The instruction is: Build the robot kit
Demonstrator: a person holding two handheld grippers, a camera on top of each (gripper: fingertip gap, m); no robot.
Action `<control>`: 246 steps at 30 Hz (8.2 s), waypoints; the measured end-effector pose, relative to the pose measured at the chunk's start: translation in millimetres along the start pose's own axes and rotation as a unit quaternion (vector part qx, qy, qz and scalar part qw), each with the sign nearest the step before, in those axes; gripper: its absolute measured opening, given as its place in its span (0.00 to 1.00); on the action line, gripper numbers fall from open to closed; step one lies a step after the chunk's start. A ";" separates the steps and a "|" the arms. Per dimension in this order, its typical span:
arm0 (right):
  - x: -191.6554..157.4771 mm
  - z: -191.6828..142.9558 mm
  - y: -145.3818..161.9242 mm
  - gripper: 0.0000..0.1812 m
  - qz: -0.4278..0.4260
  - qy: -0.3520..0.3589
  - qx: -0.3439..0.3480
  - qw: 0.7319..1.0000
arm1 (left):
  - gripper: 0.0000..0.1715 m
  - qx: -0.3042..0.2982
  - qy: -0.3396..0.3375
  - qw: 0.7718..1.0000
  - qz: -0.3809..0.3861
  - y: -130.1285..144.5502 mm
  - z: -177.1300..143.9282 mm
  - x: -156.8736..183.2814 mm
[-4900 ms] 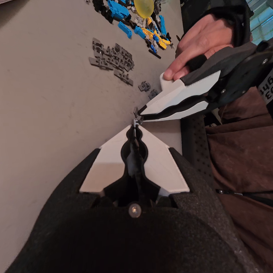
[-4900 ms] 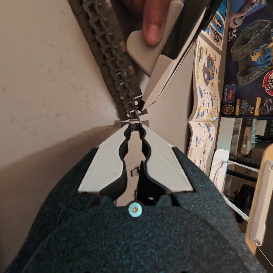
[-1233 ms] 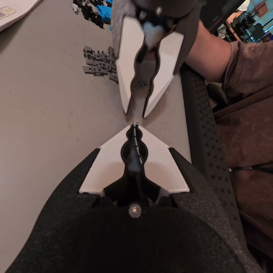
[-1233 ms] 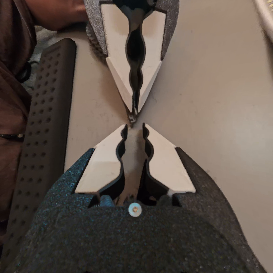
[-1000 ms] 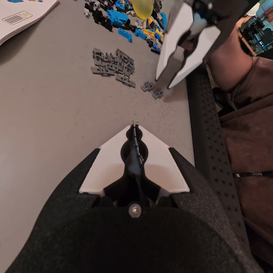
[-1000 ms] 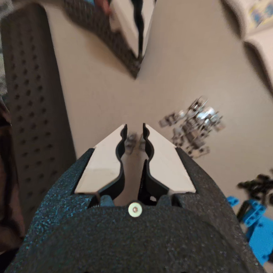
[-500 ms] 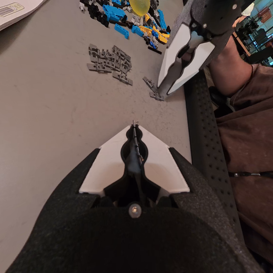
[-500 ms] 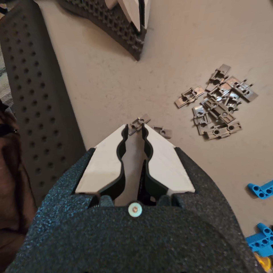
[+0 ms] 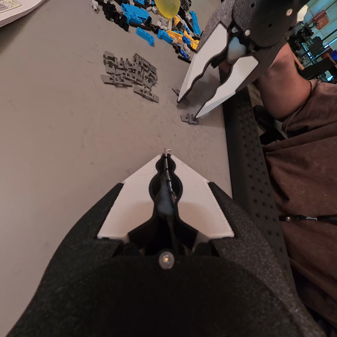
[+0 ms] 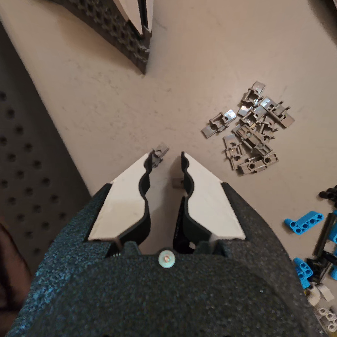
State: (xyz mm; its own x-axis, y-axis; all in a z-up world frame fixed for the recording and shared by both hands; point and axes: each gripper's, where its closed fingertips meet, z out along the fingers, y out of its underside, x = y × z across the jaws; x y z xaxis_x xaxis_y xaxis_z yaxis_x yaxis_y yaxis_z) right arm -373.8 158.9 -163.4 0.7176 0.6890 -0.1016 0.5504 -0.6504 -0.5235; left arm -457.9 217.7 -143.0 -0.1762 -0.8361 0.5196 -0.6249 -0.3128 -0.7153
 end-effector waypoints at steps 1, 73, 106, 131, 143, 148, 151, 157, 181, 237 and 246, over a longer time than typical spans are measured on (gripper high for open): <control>0.4 -1.5 -0.9 0.18 0.005 -0.001 0.001 1.000 | 0.01 0.000 0.000 1.000 0.000 0.2 -0.2 0.2; 30.0 11.9 -22.4 0.16 -0.043 0.081 -0.101 0.991 | 0.01 -0.008 0.016 1.000 -0.002 5.0 -0.5 5.8; -11.4 18.1 -100.2 0.06 -0.009 -0.126 0.163 0.978 | 0.01 0.012 0.023 0.999 -0.029 -0.7 -6.1 2.9; -12.7 48.7 -92.9 0.07 0.138 -0.089 0.183 0.969 | 0.01 0.010 -0.013 0.999 -0.051 0.2 -3.2 -9.2; -30.4 46.7 -96.2 0.11 0.129 -0.228 0.165 0.951 | 0.01 0.005 0.027 1.000 0.000 1.7 -3.9 8.8; -47.6 42.9 -97.1 0.05 0.057 -0.249 0.152 0.955 | 0.01 0.001 0.052 0.998 0.032 3.7 -4.4 20.6; -52.9 32.9 -101.0 0.05 0.061 -0.278 0.175 0.942 | 0.01 0.019 0.080 0.995 0.048 -1.1 -8.6 30.3; -69.0 28.2 -95.0 0.04 0.088 -0.332 0.166 0.924 | 0.01 0.004 0.113 0.990 0.084 5.3 -6.3 47.3; -42.3 43.1 -77.5 0.11 0.025 -0.234 0.126 0.964 | 0.01 -0.035 0.036 0.996 0.071 13.8 1.0 20.5; -38.1 49.5 -82.8 0.10 -0.280 -0.052 0.057 0.957 | 0.02 -0.056 0.032 0.996 -0.054 19.9 1.0 1.3; -33.4 43.9 -89.7 0.08 -0.203 -0.094 0.084 0.971 | 0.02 -0.058 0.031 0.996 -0.057 20.3 1.4 0.7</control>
State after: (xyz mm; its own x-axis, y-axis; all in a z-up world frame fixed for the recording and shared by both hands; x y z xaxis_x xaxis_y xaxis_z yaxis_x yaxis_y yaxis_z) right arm -465.9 208.2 -150.3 0.3574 0.9339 -0.0026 0.6830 -0.2633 -0.6813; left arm -469.7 210.2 -157.8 -0.1429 -0.7679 0.6245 -0.7261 -0.3475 -0.5934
